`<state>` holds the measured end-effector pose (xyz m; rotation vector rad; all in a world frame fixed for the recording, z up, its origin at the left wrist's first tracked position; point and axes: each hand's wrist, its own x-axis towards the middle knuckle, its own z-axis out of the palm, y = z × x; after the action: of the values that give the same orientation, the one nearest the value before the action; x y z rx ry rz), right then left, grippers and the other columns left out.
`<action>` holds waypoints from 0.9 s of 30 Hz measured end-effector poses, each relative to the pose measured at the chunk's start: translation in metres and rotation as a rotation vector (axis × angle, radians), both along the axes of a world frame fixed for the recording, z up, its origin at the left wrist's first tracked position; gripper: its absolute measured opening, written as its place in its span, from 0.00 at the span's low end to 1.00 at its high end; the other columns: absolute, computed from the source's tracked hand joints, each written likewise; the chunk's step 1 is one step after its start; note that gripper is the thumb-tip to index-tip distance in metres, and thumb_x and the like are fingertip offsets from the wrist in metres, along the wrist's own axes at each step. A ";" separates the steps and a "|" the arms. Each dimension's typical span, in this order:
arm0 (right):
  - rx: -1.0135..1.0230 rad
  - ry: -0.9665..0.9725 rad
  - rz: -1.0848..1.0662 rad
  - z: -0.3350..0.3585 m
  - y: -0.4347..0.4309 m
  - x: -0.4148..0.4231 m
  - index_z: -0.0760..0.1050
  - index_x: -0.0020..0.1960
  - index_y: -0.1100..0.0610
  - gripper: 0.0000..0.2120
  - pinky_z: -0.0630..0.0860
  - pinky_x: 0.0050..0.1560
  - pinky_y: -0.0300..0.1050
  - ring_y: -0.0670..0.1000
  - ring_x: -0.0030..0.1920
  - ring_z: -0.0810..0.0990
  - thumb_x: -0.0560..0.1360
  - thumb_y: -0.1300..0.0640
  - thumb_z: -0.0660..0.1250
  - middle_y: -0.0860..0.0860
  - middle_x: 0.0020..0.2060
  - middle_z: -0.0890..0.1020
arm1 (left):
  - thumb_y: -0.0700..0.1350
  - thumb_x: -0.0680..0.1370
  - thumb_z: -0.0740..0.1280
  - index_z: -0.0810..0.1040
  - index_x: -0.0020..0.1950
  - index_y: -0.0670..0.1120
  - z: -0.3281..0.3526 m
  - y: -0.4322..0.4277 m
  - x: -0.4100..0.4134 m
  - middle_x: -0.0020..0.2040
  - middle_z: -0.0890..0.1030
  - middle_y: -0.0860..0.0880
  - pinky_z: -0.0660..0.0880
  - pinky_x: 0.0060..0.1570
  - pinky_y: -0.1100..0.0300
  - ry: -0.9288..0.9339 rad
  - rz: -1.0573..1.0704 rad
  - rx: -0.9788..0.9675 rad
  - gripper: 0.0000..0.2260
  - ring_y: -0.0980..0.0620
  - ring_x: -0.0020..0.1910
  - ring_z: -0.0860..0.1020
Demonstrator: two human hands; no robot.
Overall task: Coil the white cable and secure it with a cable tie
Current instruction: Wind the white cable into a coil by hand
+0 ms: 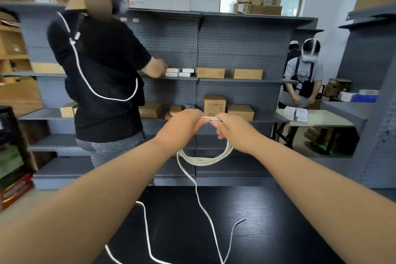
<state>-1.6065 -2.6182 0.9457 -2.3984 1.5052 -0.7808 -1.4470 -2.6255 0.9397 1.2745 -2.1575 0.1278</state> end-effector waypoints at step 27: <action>-0.308 -0.039 -0.167 -0.023 0.001 -0.017 0.73 0.51 0.63 0.14 0.61 0.40 0.45 0.53 0.41 0.69 0.81 0.57 0.52 0.53 0.41 0.72 | 0.44 0.78 0.64 0.79 0.43 0.48 -0.002 -0.001 0.017 0.39 0.77 0.53 0.69 0.40 0.64 0.804 -0.178 0.473 0.07 0.56 0.36 0.70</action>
<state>-1.6232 -2.6170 0.9227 -2.4694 1.6939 -1.1673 -1.4301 -2.6262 0.9381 1.0915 -1.6024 -0.8669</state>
